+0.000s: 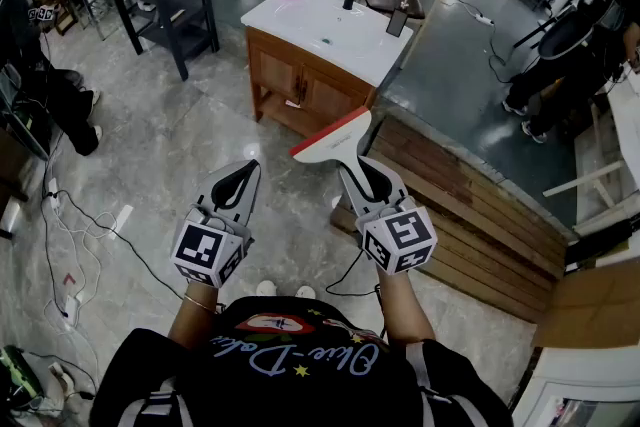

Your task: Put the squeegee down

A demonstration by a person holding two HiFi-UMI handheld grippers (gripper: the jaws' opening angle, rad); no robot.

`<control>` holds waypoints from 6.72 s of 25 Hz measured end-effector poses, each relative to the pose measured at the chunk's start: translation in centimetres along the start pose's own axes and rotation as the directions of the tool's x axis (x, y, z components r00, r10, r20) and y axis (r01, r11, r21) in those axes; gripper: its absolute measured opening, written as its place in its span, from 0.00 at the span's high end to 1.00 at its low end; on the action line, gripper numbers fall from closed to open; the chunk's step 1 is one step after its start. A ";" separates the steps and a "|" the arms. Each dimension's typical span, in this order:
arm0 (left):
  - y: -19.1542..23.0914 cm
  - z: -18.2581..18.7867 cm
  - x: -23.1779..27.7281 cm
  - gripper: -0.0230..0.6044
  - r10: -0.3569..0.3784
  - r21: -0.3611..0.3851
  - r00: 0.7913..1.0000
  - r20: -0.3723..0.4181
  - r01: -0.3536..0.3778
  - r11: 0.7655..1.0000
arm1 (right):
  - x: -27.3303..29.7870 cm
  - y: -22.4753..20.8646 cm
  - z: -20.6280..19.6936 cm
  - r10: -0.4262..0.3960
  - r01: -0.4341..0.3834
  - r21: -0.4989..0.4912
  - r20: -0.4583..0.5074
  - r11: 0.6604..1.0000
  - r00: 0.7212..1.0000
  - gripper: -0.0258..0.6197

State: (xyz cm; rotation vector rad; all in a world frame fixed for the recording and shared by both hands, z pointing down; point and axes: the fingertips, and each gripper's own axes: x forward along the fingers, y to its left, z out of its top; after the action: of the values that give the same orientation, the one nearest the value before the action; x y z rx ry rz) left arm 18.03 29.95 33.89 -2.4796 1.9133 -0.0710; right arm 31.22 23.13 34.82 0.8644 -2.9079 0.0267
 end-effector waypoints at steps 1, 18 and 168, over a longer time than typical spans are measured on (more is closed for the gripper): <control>0.0 -0.1 0.0 0.97 -0.001 -0.002 1.000 -0.005 0.001 1.000 | 0.0 0.0 0.0 0.000 0.000 0.001 0.000 1.000 1.000 0.82; -1.0 -0.7 -0.3 0.97 -0.011 -0.001 0.999 -0.045 0.011 1.000 | -0.8 -0.1 0.4 -0.007 0.006 0.011 0.028 1.000 1.000 0.82; 15.5 -1.4 11.9 0.97 -0.079 -0.057 0.997 -0.013 0.078 0.995 | 18.9 -4.4 1.6 -0.029 0.028 0.050 0.026 0.998 0.999 0.82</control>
State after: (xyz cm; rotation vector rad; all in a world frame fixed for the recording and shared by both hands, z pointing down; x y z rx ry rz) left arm 5.99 14.53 35.12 -2.5977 1.8488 -0.0367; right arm 17.69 9.10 35.24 0.9207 -2.9308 0.0858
